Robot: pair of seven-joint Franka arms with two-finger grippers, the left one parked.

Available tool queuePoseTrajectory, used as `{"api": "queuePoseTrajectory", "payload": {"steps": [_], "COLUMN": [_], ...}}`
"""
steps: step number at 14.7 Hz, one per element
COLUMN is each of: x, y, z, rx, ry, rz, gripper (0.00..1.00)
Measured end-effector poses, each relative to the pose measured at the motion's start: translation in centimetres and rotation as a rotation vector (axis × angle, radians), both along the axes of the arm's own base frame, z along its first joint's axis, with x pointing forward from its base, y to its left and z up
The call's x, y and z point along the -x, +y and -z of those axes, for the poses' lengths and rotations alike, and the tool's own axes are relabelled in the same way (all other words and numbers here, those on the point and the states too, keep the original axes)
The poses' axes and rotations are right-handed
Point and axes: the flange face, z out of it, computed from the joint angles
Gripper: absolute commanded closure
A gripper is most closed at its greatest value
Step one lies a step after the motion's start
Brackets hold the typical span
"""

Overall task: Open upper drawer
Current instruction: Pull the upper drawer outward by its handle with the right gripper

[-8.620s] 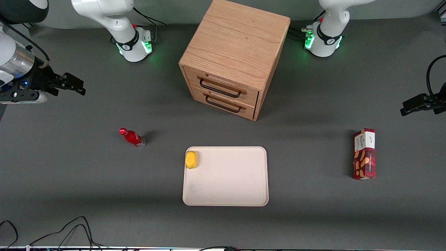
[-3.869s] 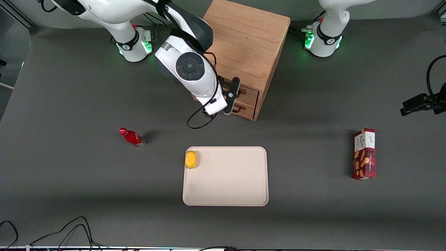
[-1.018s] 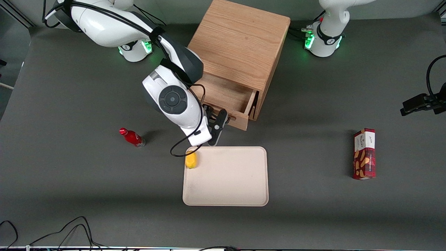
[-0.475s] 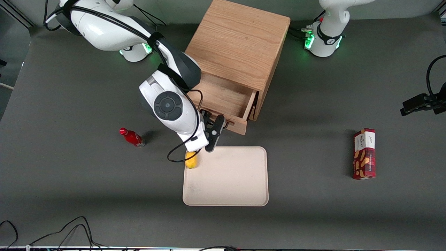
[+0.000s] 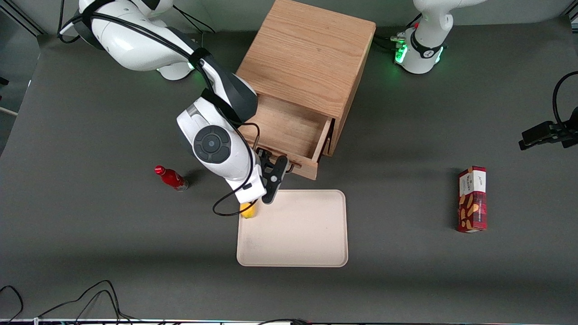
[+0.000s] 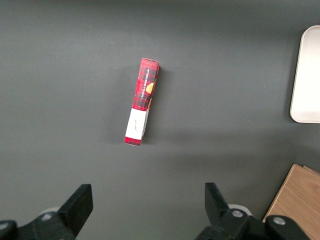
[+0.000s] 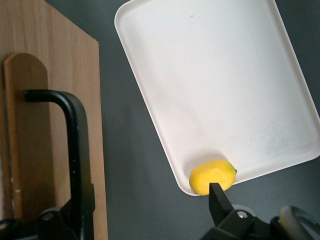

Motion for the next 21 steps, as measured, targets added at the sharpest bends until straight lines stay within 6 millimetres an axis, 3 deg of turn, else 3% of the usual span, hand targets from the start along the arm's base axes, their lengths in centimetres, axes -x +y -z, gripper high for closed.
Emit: {"api": "queuePoseTrajectory", "payload": {"steps": [21], "x": [-2.1], "y": [-1.8], "z": [0.1], "rx": [-0.005], "ry": [-0.027], "rz": [0.013], "gripper": [0.00]}}
